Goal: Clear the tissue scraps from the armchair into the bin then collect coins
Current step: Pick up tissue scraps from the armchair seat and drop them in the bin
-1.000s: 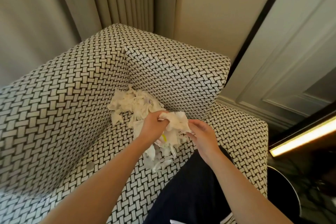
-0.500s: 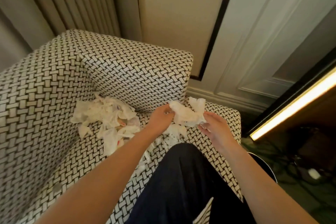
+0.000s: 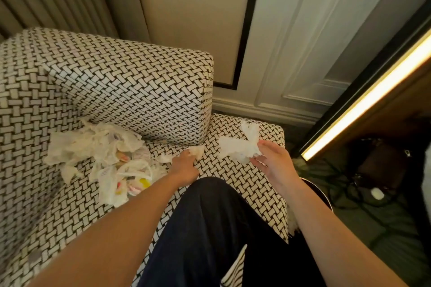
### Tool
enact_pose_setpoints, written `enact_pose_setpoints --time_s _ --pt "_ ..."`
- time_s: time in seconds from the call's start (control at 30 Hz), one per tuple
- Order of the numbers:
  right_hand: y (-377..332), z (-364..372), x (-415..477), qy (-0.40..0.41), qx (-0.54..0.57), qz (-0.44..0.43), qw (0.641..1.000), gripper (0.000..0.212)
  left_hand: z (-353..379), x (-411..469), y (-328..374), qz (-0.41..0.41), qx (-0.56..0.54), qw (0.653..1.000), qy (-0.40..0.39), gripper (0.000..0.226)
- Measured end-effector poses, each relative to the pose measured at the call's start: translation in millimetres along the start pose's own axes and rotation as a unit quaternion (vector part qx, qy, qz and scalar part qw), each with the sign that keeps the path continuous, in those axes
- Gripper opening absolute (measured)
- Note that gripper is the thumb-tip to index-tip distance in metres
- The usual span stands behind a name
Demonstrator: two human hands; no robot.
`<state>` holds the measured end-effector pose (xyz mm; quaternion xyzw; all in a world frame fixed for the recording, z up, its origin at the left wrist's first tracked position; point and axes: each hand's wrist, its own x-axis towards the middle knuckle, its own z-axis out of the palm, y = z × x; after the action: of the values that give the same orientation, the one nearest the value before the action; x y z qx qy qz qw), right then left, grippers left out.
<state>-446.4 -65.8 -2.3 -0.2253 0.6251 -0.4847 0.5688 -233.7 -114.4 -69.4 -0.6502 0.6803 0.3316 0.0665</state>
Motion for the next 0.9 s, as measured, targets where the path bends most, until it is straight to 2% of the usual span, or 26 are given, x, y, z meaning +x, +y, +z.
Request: enact_pose_setpoints --time_s 0.07,0.23,0.43,0.6,0.73,0.9 --pt "1 2 2 -0.004 0.004 0.001 1.0 0.016 -2 -2 0 -0.002 -0.018 0.999 0.042 0.051" --pt "5 6 3 -0.002 0.026 0.012 1.0 0.018 -20 -7 3 -0.014 -0.206 0.965 0.164 0.032" --pt "12 -2 3 0.031 0.038 0.026 0.998 0.017 -42 -12 30 -0.012 -0.357 0.91 0.209 0.025" --pt "8 -32 -1 0.085 0.062 0.019 0.994 0.01 -32 -11 83 -0.005 -0.477 0.871 0.116 0.03" --pt "7 -76 -4 0.137 0.062 0.008 0.989 0.013 -8 -11 133 -0.013 -0.539 0.841 0.036 0.029" --pt "13 -133 -8 0.217 0.064 0.002 0.974 0.015 28 -13 192 -0.015 -0.524 0.851 -0.02 0.033"
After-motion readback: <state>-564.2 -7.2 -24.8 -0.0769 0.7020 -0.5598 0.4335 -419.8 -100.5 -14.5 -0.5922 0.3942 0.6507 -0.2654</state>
